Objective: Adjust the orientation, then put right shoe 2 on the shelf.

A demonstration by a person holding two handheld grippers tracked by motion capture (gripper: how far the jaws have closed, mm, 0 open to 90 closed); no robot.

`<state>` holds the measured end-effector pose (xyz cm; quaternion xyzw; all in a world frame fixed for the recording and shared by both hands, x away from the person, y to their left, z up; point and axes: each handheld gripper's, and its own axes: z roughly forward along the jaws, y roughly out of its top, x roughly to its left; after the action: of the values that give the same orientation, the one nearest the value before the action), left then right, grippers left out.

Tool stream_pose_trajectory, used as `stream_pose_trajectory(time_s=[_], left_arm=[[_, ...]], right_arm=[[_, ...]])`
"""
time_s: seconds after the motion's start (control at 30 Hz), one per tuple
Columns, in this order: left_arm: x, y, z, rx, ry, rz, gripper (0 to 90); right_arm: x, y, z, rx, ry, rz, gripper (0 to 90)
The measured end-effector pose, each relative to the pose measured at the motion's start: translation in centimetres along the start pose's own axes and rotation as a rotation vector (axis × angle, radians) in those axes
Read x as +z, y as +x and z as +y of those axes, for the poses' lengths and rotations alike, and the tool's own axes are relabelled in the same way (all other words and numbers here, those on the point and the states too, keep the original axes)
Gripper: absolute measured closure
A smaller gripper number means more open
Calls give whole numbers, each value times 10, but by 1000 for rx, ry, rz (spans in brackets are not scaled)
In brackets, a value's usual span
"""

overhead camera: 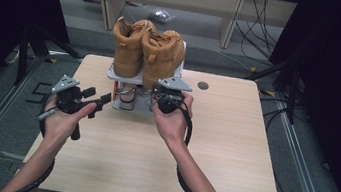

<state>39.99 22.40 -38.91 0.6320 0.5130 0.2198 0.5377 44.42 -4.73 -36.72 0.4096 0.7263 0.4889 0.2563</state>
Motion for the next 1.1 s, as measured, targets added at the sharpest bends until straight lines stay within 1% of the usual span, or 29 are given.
stream_pose_trajectory(time_s=[0.1, 0.17, 0.23, 0.37, 0.4, 0.43, 0.47, 0.5, 0.53, 0.57, 0.6, 0.63, 0.67, 0.7, 0.73, 0.77, 0.8, 0.83, 0.87, 0.9, 0.97, 1.1], left_arm=[[0, -1, -1, 1, 1, -2, 299], [0, -1, -2, 1, 4, -7, 300], [0, -1, -3, 1, 4, -4, 299], [0, 0, -5, -6, 8, 1, 299], [0, 1, -5, -7, 7, 2, 300], [0, 1, -5, -7, 6, 4, 300], [0, 1, -5, -8, 5, 4, 299], [0, 1, -5, -8, 6, 3, 299], [0, 1, -5, -7, 7, 2, 300], [0, 1, -5, -6, 8, 2, 299], [0, 1, -6, -6, 9, 3, 299], [0, 1, -6, -8, 10, 5, 299], [0, 2, -7, -8, 11, 6, 299], [0, 3, -7, -10, 10, 7, 299], [0, 3, -7, -12, 9, 6, 299], [0, 3, -8, -14, 10, 6, 299], [0, 4, -8, -14, 12, 8, 299], [0, 4, -9, -13, 14, 8, 299], [0, 4, -9, -15, 14, 6, 299], [0, 4, -9, -15, 15, 7, 299], [0, 5, -9, -17, 15, 8, 299], [0, 5, -9, -17, 11, 7, 299]], right_arm=[[2, -3, 0, -15, -17, -2, 900], [2, -2, 0, 11, 7, -5, 900], [4, -4, 0, 6, -7, -2, 900], [4, -3, -1, 16, -7, 0, 900], [3, -4, 0, 6, -5, -8, 900], [4, -5, 0, -17, -14, -12, 900], [5, -6, 0, -18, -15, -13, 900], [5, -6, 0, -15, -8, -8, 900], [6, -5, 0, 6, -14, -6, 900], [6, -5, 0, 7, -16, -13, 900], [6, -5, 1, 17, -2, -18, 900], [8, -6, 1, 2, -19, -17, 900], [9, -5, 1, 15, -12, -15, 900], [10, -6, 1, 6, -16, -31, 900], [11, -7, 1, -12, -17, -30, 900], [11, -7, 1, 4, -10, -23, 900], [12, -6, 1, 11, -15, -19, 900], [13, -6, 1, 11, -16, -20, 900], [13, -7, 2, -6, -13, -26, 900], [13, -6, 2, 7, -11, -29, 900], [13, -6, 2, 6, -15, -34, 900], [15, -7, 2, 7, -16, -28, 900]])
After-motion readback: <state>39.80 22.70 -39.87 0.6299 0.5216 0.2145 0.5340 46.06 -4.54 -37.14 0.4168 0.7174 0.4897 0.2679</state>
